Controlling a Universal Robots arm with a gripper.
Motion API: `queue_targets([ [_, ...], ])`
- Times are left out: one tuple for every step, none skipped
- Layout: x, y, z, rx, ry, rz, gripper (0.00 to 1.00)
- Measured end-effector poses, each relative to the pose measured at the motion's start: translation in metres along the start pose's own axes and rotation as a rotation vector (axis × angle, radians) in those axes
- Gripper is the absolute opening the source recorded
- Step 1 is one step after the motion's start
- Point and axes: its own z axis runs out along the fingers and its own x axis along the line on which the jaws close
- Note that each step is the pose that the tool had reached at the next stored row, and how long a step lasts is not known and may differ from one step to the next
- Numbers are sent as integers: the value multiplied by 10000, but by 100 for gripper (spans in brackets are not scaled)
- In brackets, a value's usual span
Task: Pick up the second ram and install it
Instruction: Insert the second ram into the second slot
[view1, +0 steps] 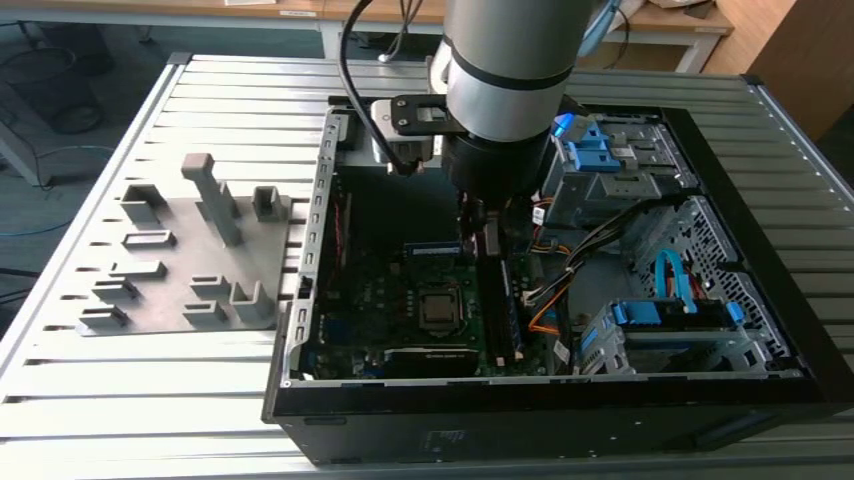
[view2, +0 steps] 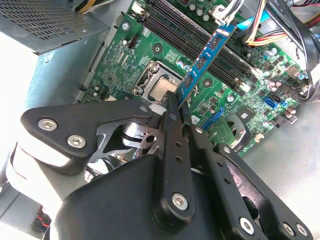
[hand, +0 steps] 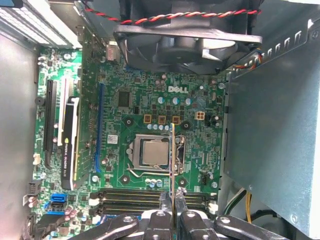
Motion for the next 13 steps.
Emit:
queue_targets([
  [0, 0, 0, 0, 0, 1, 14],
  [0, 0, 0, 0, 1, 1, 14],
  [0, 0, 0, 0, 2, 1, 14],
  [0, 0, 0, 0, 3, 0, 14],
  [3, 1, -1, -1, 5, 1, 14],
  [13, 1, -1, -1, 7, 1, 14],
  [34, 2, -2, -1, 6, 1, 14],
  [61, 3, -3, -1, 6, 0, 14],
  [90, 4, -3, 0, 5, 1, 14],
  [116, 5, -3, 0, 6, 1, 14],
  [134, 6, -5, -1, 10, 1, 14],
  [146, 7, -5, -1, 11, 1, 14],
  [151, 8, -6, -1, 12, 1, 14],
])
